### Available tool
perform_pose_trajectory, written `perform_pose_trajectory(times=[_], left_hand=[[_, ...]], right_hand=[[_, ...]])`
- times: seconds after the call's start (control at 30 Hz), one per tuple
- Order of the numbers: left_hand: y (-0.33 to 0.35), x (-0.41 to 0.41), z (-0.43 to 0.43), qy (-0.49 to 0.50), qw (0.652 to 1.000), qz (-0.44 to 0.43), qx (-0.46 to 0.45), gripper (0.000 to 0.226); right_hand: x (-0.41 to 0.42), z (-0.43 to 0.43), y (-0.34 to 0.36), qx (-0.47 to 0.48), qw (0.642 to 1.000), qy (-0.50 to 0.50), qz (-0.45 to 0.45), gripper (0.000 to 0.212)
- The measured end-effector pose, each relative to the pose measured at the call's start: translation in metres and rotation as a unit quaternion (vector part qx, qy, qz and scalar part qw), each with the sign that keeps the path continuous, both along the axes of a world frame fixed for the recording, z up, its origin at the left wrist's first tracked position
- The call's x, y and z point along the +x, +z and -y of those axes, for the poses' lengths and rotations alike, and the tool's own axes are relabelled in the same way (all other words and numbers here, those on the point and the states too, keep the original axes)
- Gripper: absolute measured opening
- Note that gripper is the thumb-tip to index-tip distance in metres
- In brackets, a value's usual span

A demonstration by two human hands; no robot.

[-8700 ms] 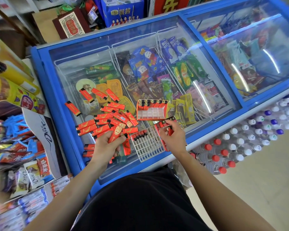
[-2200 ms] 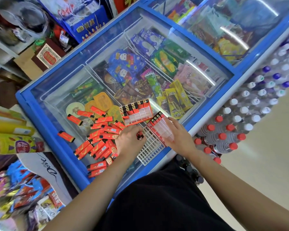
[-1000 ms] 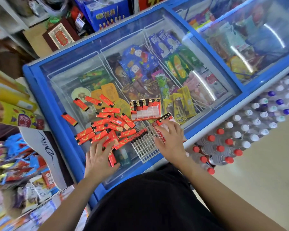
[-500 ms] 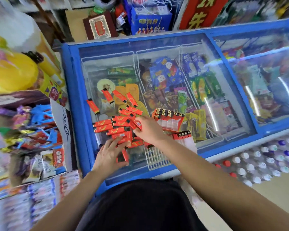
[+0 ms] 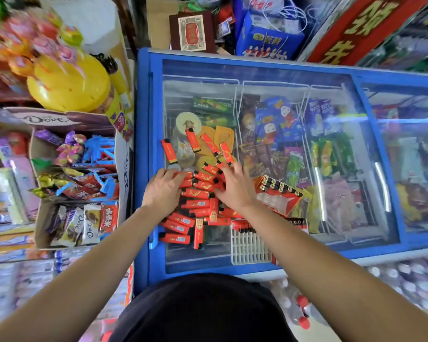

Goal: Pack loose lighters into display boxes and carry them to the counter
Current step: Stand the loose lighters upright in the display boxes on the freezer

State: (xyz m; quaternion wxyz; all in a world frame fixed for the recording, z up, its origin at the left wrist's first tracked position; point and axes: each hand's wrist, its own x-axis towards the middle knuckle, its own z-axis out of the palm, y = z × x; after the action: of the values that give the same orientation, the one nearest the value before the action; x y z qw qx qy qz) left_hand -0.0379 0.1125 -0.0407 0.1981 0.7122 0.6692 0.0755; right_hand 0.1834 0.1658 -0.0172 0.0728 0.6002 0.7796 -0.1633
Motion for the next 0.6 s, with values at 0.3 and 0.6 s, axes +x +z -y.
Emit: perform_pose_trajectory(times=[0.3, 0.6], left_hand=[[0.001, -0.008, -0.02, 0.033, 0.994, 0.027, -0.099, 0.046], [0.006, -0.005, -0.022, 0.031, 0.992, 0.012, -0.121, 0.039]], right_hand=[[-0.024, -0.034, 0.002, -0.089, 0.994, 0.033, 0.056, 0.094], [-0.029, -0.041, 0.003, -0.115, 0.991, 0.04, 0.049, 0.101]])
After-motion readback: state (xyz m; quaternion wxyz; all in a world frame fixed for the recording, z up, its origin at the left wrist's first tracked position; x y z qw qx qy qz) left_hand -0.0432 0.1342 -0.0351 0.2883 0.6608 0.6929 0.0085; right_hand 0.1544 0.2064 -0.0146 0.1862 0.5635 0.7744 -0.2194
